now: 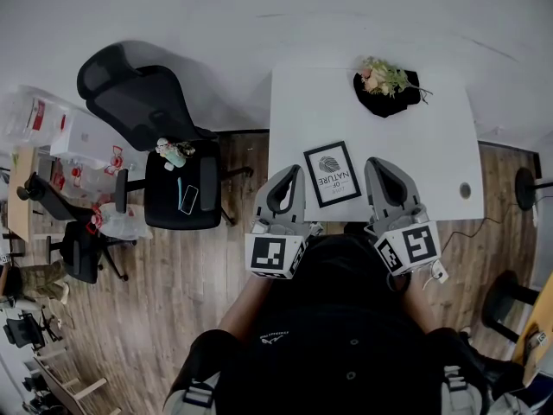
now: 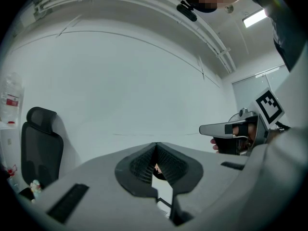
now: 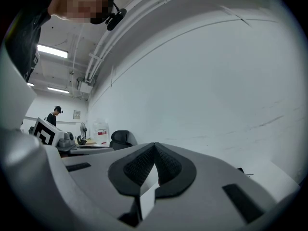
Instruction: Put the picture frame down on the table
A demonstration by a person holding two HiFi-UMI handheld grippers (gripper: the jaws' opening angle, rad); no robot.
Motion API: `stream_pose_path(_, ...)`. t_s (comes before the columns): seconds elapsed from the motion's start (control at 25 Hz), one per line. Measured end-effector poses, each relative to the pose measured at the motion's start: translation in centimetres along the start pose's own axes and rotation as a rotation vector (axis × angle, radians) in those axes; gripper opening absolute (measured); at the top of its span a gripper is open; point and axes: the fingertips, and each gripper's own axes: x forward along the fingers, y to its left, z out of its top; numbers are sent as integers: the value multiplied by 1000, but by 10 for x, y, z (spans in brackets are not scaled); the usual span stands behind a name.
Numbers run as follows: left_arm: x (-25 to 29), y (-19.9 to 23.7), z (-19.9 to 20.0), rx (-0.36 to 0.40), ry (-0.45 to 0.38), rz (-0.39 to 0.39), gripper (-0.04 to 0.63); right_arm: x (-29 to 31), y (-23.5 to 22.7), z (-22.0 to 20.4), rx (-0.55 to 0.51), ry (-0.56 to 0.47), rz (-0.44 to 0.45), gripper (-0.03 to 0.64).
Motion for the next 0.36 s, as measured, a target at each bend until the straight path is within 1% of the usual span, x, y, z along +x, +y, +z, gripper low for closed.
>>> stream_pose_path(0.36, 6, -2, -3, -3, 13, 2, 6, 1, -5, -4, -1, 15, 10, -2)
